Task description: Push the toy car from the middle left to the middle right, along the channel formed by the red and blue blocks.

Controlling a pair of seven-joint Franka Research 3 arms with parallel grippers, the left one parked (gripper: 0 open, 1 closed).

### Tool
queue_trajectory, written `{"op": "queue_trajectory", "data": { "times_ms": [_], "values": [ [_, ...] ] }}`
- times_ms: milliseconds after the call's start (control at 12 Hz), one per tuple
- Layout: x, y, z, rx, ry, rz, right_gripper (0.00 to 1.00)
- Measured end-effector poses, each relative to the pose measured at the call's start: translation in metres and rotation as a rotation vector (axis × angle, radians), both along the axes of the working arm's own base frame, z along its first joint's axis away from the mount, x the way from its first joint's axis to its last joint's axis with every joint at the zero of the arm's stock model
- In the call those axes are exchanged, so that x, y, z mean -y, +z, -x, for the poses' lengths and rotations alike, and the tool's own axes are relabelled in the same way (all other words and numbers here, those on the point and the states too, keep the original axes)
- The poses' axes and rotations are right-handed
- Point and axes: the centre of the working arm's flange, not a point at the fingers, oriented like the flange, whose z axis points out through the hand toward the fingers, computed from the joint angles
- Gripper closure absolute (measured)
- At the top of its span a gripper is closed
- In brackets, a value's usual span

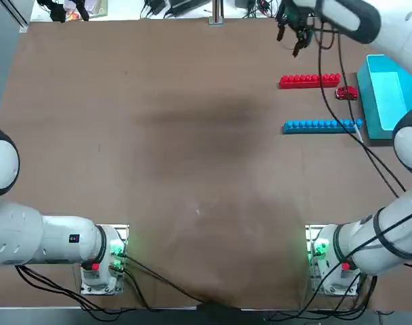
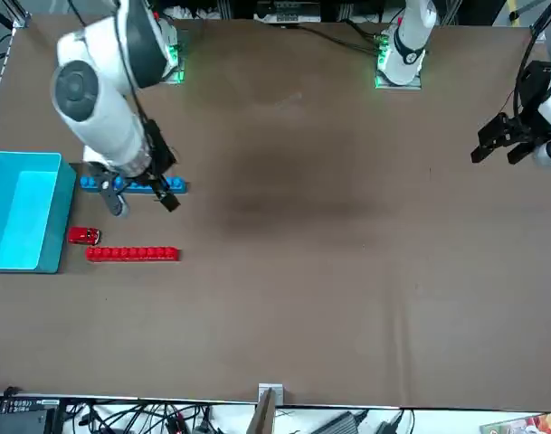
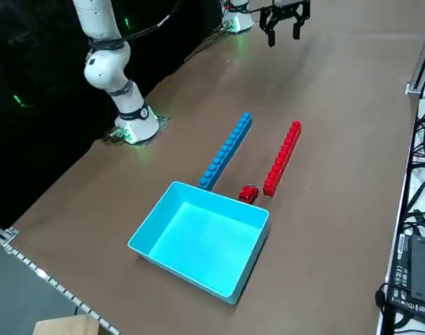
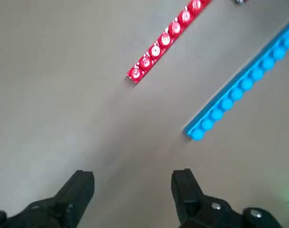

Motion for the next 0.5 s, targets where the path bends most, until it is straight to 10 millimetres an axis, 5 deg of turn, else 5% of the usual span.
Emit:
{"op": "queue_trajectory", "data": {
  "times_ms": [500],
  "values": [
    [0.063, 0.054, 0.006, 0.031, 0.348, -0.027, 0.00]
  ]
}}
